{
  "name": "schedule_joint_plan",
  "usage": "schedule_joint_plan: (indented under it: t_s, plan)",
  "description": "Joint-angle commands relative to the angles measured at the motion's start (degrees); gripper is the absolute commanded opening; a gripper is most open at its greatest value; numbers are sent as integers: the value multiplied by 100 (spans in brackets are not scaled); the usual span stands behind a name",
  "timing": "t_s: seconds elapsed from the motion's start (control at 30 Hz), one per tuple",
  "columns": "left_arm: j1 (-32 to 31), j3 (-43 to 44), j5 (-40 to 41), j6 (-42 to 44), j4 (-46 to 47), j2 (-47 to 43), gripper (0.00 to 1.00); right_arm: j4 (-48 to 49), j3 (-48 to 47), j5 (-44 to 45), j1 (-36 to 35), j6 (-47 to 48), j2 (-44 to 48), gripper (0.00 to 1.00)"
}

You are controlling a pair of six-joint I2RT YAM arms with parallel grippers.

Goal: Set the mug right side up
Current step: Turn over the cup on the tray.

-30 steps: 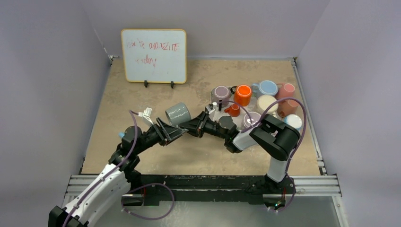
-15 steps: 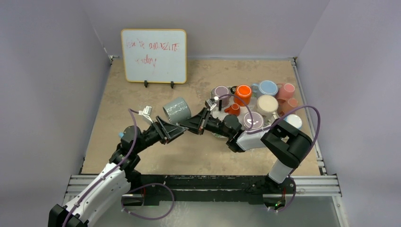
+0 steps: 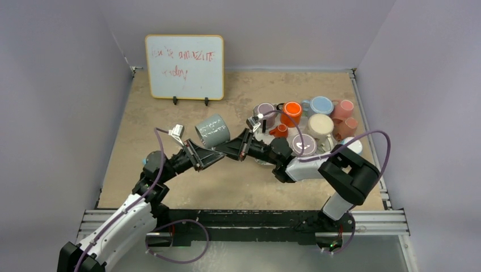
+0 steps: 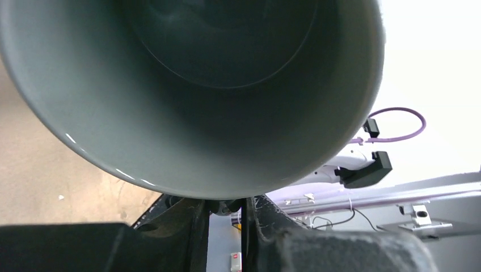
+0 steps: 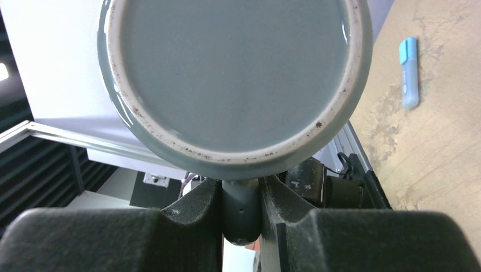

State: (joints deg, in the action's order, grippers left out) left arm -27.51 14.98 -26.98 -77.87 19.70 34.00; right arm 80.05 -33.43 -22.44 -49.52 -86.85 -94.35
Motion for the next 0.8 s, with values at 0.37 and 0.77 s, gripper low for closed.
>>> schedule_joint_plan:
  t_s: [0.37,0.77]
  plan:
    - [17,-136,254,353,95,-577,0,111,152,-94,-176,625,964,32]
    - [19,-154,238,508,-19,-573,0,351,463,347,-90,510,1076,36]
